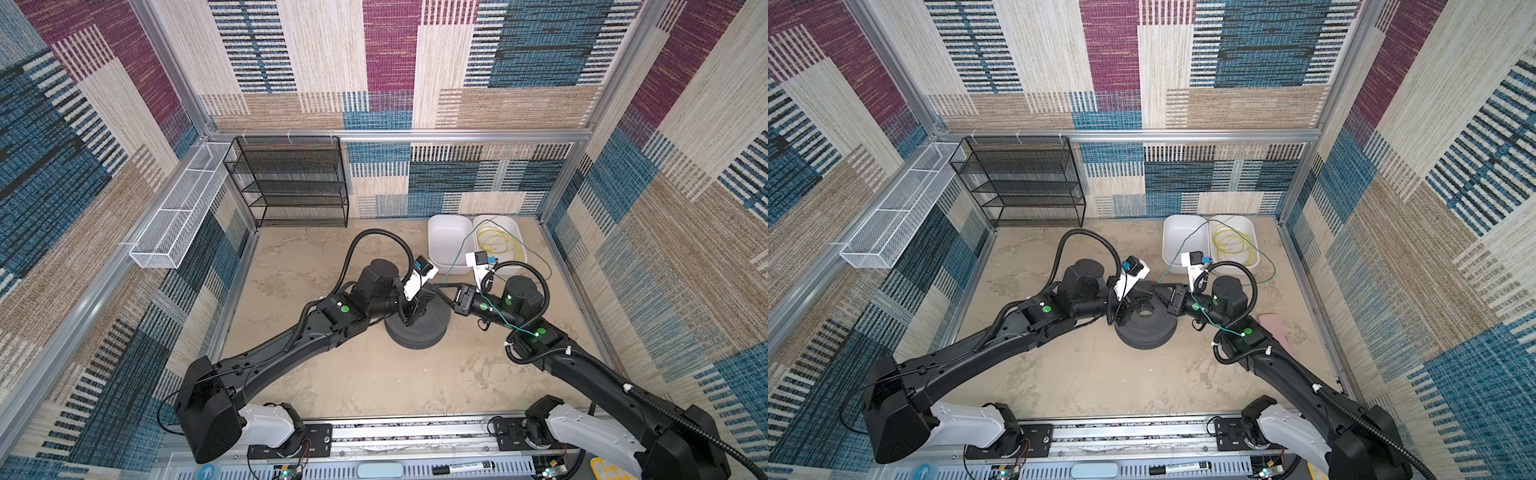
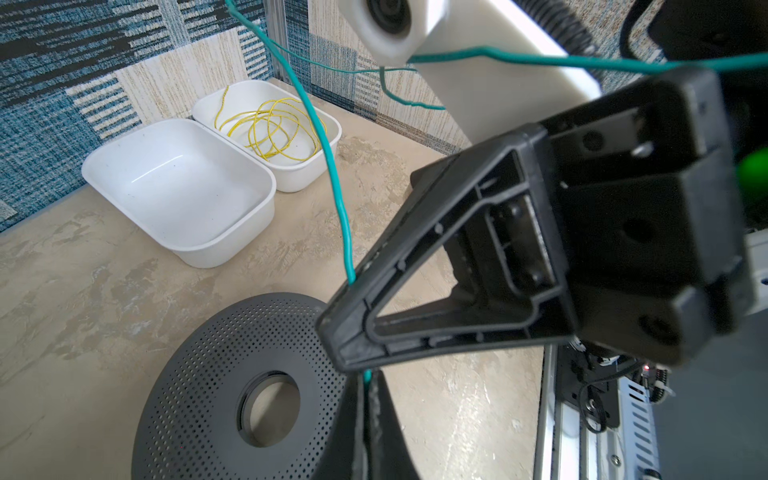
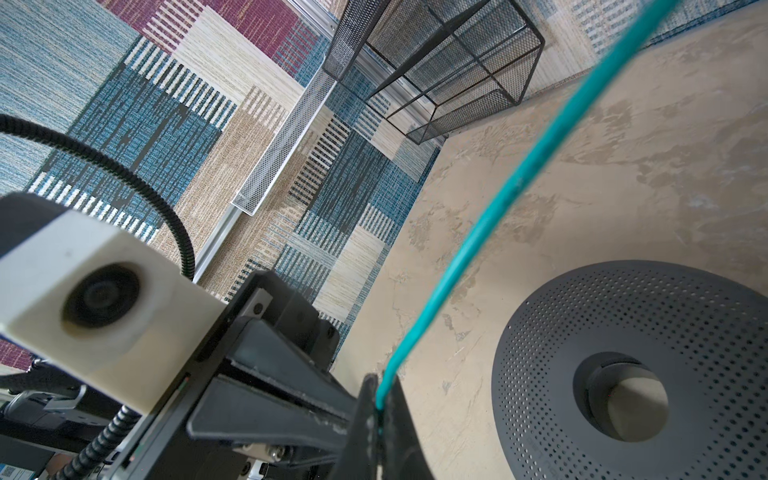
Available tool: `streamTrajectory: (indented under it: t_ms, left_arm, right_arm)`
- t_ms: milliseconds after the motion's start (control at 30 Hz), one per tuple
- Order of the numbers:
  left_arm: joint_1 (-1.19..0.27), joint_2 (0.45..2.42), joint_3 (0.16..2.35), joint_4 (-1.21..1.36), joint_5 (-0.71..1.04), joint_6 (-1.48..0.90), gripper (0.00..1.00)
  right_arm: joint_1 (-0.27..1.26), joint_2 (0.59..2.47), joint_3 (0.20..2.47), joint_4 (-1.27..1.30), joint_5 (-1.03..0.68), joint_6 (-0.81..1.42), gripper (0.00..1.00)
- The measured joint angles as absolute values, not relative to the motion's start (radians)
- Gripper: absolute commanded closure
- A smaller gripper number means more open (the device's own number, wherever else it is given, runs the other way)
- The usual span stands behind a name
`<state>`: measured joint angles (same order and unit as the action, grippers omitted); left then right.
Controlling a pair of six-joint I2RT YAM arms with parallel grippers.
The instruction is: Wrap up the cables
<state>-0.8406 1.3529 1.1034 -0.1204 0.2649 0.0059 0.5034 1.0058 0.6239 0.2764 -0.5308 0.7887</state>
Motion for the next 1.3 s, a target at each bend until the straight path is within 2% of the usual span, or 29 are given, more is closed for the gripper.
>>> streamTrajectory:
  t_ms: [67, 133, 200, 233, 300, 400, 600, 733, 867, 1067, 1300]
  left_arm:
    - [-0.841, 1.351, 1.102, -0.118, 0.265, 0.006, 1.0]
    - [-0.841, 1.348, 1.098, -0.108, 0.265, 0.006, 1.0]
    - [-0.841, 1.342, 1.092, -0.099, 0.259, 0.004, 1.0]
    - [-0.841, 1.339, 1.089, -0.098, 0.244, 0.003, 1.0]
    - [-0.84, 1.329, 1.077, -0.093, 0.2, -0.004, 1.0]
    - [-0.835, 1.316, 1.071, -0.08, 0.118, -0.012, 1.0]
    - [-0.799, 1.299, 1.071, -0.012, 0.032, -0.035, 1.0]
    - [-0.789, 1.299, 1.071, 0.01, 0.028, -0.057, 1.0]
    - [-0.785, 1.299, 1.071, 0.017, 0.028, -0.084, 1.0]
    - [-0.746, 1.287, 1.124, 0.012, 0.024, -0.082, 1.0]
    - [-0.68, 1.248, 1.21, -0.021, 0.033, -0.063, 1.0]
  right_arm:
    - [0.503, 1.006, 0.626, 0.277, -0.531, 0.789, 1.0]
    - [0.503, 1.007, 0.629, 0.279, -0.531, 0.789, 0.92]
    - [0.503, 1.013, 0.636, 0.277, -0.541, 0.792, 0.6]
    - [0.503, 1.016, 0.64, 0.278, -0.54, 0.796, 0.48]
    - [0.502, 1.019, 0.65, 0.269, -0.541, 0.787, 0.34]
    - [0.502, 1.018, 0.656, 0.227, -0.538, 0.756, 0.21]
    - [0.499, 0.995, 0.616, 0.096, -0.482, 0.726, 0.19]
    - [0.497, 0.958, 0.579, 0.038, -0.46, 0.717, 0.21]
    - [0.496, 0.928, 0.571, 0.021, -0.436, 0.708, 0.19]
    - [0.495, 1.073, 0.559, -0.082, -0.438, 0.675, 0.23]
    - [0.488, 1.121, 0.581, -0.177, -0.453, 0.624, 0.24]
